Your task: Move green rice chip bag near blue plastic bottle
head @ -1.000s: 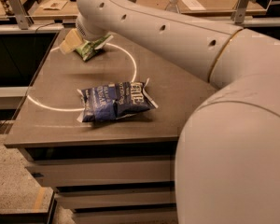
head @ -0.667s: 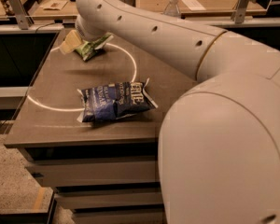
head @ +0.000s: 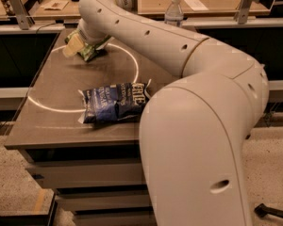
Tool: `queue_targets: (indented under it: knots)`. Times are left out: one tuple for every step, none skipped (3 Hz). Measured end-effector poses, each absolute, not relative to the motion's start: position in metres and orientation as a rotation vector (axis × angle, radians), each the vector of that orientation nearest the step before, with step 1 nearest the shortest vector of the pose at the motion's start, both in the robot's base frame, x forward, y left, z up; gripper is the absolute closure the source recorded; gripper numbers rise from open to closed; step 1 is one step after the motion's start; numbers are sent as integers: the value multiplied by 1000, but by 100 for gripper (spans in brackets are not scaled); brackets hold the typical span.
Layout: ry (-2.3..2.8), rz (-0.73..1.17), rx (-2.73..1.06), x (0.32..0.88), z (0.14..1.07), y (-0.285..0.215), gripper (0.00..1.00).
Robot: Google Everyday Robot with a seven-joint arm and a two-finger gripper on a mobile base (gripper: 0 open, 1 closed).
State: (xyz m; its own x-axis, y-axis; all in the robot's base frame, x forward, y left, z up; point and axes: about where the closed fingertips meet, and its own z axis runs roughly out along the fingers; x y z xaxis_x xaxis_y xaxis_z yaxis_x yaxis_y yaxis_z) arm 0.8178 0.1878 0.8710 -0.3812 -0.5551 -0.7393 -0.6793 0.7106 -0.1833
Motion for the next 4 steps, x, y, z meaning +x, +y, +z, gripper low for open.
queue_targets:
  knots:
    - [2072,215,-979,820,857,201,18]
    - [2015,251,-1003,822,856,212,42]
    - [1922,264,-1014,826,876,218,65]
    - [1881,280,-988,825,887,211,88]
